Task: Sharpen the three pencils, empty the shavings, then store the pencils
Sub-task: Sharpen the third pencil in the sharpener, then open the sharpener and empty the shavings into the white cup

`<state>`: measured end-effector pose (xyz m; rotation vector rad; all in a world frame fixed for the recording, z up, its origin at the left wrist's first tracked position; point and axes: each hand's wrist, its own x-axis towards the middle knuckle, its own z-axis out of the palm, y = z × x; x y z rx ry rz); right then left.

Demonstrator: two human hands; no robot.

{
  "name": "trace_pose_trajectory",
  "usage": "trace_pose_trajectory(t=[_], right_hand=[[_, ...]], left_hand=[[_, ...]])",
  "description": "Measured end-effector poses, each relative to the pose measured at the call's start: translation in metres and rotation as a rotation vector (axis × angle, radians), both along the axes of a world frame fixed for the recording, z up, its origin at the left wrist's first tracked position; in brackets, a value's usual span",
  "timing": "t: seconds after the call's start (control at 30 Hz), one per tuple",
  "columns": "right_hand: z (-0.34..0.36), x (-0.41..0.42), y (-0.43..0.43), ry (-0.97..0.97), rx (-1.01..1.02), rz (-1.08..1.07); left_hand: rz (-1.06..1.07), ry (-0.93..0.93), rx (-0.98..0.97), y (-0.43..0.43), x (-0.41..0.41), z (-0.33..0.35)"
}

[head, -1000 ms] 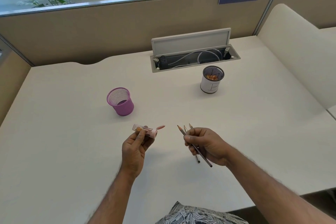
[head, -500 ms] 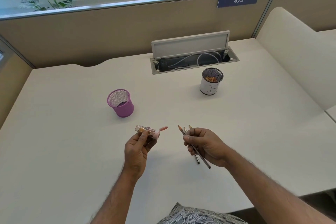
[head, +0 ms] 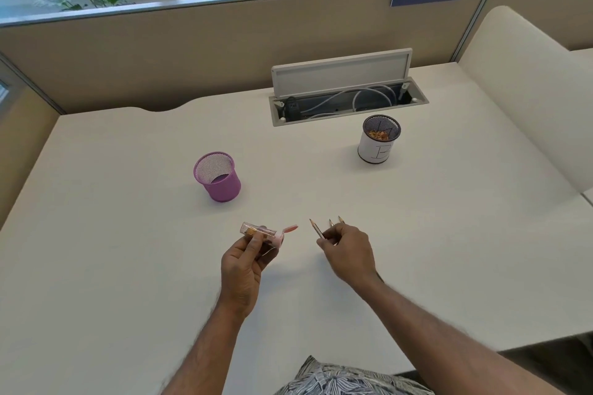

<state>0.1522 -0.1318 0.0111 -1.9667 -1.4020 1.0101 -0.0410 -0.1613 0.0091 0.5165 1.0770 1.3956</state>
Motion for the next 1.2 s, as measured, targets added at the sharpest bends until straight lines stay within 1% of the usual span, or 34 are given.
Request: trace_pose_trajectory(t=[0.27,0.43,0.67,1.03,1.2], right_hand=[[-0.009,-0.021,0.01,-0.202,-0.016,0.035],[-0.016,-0.029,0.012,-0.267,-0.073,0.067],[-0.02,-0.032,0.01,-0.244,-0.135,0.044],[-0.02,-0.031,0.011,-0.242,-0.139,0.034],[-0.023,-0.03,0.01,-0.228,-0.11,0.038]], left_hand=[[-0.016,0.02,-0.018,-0.004,-0.011,-0.005],[-0.038,0.02,-0.012,-0.003,-0.017,-0.007],[-0.054,0.044,-0.021,-0.002,-0.022,-0.007],[-0.058,0.019,-0.042,-0.002,-0.021,-0.004],[-0.047,-0.002,-0.048,-0.002,-0.019,-0.003]])
